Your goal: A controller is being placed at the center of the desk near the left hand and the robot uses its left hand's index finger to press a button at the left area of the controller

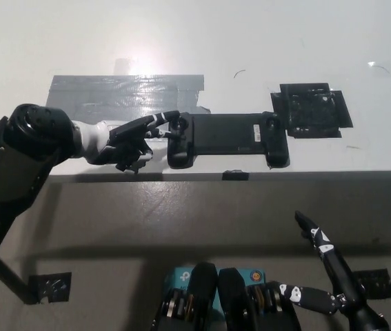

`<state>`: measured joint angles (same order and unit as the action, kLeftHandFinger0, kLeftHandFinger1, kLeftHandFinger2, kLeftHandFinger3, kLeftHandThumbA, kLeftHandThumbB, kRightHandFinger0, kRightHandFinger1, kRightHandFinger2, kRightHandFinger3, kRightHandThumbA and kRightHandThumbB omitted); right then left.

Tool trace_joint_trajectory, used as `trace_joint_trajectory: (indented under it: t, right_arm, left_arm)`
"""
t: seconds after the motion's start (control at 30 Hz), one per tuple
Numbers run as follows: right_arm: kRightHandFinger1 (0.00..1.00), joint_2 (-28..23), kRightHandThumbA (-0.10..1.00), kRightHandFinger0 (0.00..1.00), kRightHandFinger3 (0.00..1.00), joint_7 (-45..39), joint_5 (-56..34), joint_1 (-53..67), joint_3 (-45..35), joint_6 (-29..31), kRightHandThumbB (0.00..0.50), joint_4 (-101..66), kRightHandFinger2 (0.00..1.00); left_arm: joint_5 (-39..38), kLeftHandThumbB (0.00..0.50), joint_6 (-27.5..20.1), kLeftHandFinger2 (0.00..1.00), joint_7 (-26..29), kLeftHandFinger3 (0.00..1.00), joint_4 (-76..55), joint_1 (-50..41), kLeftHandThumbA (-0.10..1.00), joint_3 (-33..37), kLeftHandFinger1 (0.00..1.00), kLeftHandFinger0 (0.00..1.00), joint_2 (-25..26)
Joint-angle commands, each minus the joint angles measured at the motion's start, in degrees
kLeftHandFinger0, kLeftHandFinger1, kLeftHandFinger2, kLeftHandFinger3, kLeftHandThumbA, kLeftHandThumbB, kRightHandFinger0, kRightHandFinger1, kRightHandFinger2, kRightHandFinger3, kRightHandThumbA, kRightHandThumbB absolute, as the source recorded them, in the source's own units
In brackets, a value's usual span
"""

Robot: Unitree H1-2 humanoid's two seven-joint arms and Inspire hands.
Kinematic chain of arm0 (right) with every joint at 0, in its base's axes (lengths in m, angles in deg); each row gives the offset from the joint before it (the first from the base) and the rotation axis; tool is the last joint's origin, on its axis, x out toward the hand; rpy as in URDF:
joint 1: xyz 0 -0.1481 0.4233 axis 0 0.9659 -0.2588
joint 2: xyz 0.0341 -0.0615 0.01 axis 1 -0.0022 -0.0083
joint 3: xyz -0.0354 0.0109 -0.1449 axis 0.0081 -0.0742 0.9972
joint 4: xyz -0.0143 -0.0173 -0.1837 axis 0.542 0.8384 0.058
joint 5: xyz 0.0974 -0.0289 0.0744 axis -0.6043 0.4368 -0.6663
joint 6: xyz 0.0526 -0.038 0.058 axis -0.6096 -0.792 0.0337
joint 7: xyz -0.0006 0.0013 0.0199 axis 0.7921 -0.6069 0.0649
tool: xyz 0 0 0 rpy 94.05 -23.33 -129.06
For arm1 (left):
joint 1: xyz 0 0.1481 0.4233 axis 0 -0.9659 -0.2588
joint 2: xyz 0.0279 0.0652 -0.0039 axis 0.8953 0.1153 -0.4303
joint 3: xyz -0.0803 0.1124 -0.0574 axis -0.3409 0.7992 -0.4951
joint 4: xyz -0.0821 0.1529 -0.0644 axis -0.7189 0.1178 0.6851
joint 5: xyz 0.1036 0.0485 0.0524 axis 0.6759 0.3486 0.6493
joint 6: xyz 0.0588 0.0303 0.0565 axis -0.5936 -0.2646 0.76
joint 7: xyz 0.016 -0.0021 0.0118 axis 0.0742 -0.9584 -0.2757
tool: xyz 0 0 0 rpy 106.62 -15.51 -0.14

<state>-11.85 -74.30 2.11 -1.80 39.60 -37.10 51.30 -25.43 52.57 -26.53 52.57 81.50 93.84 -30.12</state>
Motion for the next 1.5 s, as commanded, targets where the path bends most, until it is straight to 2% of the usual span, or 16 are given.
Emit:
trace_joint_trajectory:
  t: [0.0,0.17,0.2,0.23,0.27,0.3,0.33,0.6,0.77,0.9,0.97,1.17,1.23,1.3,1.4,1.47]
  right_arm:
    - [1.00,0.21,0.95,0.98,1.00,0.51,-0.47,-0.91,-0.28,2.04,0.272,-0.78,1.00]
    - [1.00,0.25,0.96,0.95,1.00,0.89,-0.07,-0.94,-0.24,2.90,0.277,0.53,1.00]
    - [1.00,0.29,0.96,0.95,1.00,0.84,-0.12,-0.73,-0.19,2.79,0.277,0.54,1.00]
    - [1.00,0.31,0.96,0.95,1.00,0.83,-0.12,-0.77,-0.16,2.86,0.277,0.69,1.00]
    - [1.00,0.31,0.96,0.95,1.00,0.83,-0.12,-0.77,-0.16,2.87,0.277,0.70,1.00]
    - [1.00,0.25,0.96,0.96,1.00,0.65,0.02,-0.64,0.06,2.91,0.274,0.68,1.00]
    - [1.00,0.20,0.95,0.96,1.00,0.55,0.03,-0.62,0.13,2.85,0.263,0.64,1.00]
    - [1.00,0.28,0.94,1.00,1.00,0.25,-0.18,-0.69,0.33,2.61,0.255,0.77,1.00]
    - [1.00,0.34,0.95,0.99,1.00,0.17,-0.18,-0.97,0.65,2.88,0.263,1.32,1.00]
    - [1.00,0.12,0.95,1.00,1.00,0.17,0.12,-1.21,0.80,3.17,0.255,1.66,1.00]
    - [1.00,0.09,0.95,1.00,1.00,0.20,0.13,-1.27,0.82,3.28,0.253,1.69,1.00]
    - [1.00,0.33,0.92,1.00,1.00,0.26,0.17,-1.71,0.96,2.91,0.249,1.83,1.00]
    - [1.00,0.55,0.91,1.00,1.00,0.63,0.78,-0.81,1.20,2.82,0.242,1.33,1.00]
    - [1.00,0.41,0.90,1.00,1.00,0.63,0.90,0.08,1.35,3.01,0.245,1.08,1.00]
    - [1.00,0.28,0.90,1.00,1.00,0.62,0.88,0.31,1.38,3.07,0.248,1.00,1.00]
    - [1.00,-0.42,0.91,0.99,1.00,0.12,0.69,2.26,1.61,4.06,0.245,0.74,1.00]
  left_arm:
    - [2.80,0.478,1.93,0.01,-1.89,1.00,1.03,-4.49,1.00,3.05,0.00,0.00,-2.02]
    - [2.38,0.494,1.92,0.02,-2.92,1.00,-0.26,-2.97,1.00,2.68,0.00,0.00,-0.82]
    - [2.08,0.499,1.93,0.03,-3.17,1.00,-1.05,-2.26,1.00,2.28,0.01,0.10,-0.35]
    - [1.88,0.500,1.94,0.10,-3.33,1.00,-1.40,-1.67,1.00,1.95,0.01,0.13,-0.05]
    - [1.90,0.500,1.94,0.11,-3.34,1.00,-1.42,-1.69,1.00,1.93,0.00,0.12,-0.05]
    - [0.37,0.500,1.94,0.06,-4.44,1.00,-1.07,0.21,1.00,0.64,0.00,0.03,0.61]
    - [-0.15,0.500,1.94,0.01,-4.71,1.00,-1.40,1.36,1.00,-0.04,0.00,0.00,1.04]
    - [-3.30,0.500,1.94,0.01,-6.73,1.00,-4.49,6.61,1.00,-4.36,0.00,0.03,3.07]
    - [-7.72,0.500,1.94,0.17,-7.11,1.00,-5.80,10.28,1.00,-9.01,0.07,0.01,4.43]
    - [-8.31,0.500,1.94,0.26,-6.63,1.00,-6.33,11.06,1.00,-9.61,0.14,0.04,4.88]
    - [-8.59,0.500,1.94,0.35,-6.54,1.00,-6.29,11.12,1.00,-9.43,0.21,0.10,5.00]
    - [-8.32,0.500,1.94,0.34,-6.90,1.00,-5.92,11.38,1.00,-8.39,0.19,0.11,5.36]
    - [-9.25,0.500,1.94,0.29,-7.03,1.00,-8.33,8.67,1.00,-8.21,0.14,0.18,5.33]
    - [-11.34,0.499,1.94,0.19,-5.37,1.00,-16.96,2.04,1.00,-8.44,0.00,0.15,5.79]
    - [-12.08,0.500,1.94,0.14,-4.43,1.00,-19.22,0.59,1.00,-8.29,0.00,0.12,6.07]
    - [-12.86,0.490,1.94,0.12,3.35,1.00,-43.13,-18.94,1.00,-14.03,0.00,0.03,5.14]
